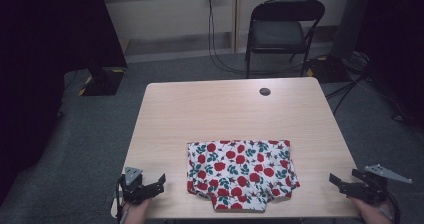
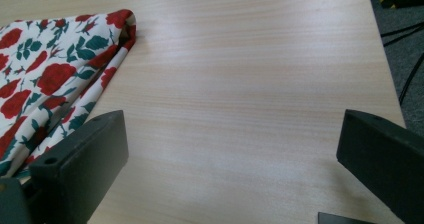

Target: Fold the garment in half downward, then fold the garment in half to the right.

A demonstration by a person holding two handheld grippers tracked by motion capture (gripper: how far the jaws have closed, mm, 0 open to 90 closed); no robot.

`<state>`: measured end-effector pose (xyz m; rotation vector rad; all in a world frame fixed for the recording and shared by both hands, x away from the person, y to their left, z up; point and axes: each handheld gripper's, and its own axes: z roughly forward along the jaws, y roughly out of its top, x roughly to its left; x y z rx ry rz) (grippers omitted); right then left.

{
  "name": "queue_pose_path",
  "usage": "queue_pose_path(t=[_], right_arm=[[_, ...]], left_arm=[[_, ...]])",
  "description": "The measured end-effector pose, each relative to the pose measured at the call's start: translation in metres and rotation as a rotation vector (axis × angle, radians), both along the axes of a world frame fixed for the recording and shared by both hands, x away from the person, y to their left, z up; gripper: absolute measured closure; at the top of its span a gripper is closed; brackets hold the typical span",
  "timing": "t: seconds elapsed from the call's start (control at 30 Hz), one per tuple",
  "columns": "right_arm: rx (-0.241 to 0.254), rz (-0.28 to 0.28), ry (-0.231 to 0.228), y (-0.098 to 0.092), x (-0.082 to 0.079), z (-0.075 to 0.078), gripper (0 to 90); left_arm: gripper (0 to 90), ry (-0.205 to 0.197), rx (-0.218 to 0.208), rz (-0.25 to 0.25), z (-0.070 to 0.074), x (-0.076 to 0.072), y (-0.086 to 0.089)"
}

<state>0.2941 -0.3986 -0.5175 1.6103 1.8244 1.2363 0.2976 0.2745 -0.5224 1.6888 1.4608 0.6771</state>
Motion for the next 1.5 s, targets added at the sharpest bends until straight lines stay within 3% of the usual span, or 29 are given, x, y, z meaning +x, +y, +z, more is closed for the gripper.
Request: queue_pose_path(t=[0.3, 0.77, 0.93, 1.5], right_arm=[[-0.006, 0.049, -0.037, 0.014, -0.001, 0.013, 0.0], [-0.004, 0.095, -0.052, 0.031, 0.004, 0.019, 0.0], [-0.014, 0.132, -0.054, 0.043, 0.007, 0.020, 0.0], [-0.005, 0.222, -0.073, 0.085, 0.020, 0.028, 0.0]], left_arm=[[0.1, -0.020, -0.034, -0.007, 0.009, 0.004, -0.004], [0.2, -0.038, -0.016, -0.032, 0.020, 0.013, -0.015], [0.2, -0.058, -0.023, -0.047, 0.023, 0.016, -0.026], [0.1, -0.068, -0.029, -0.077, 0.036, 0.026, -0.044]])
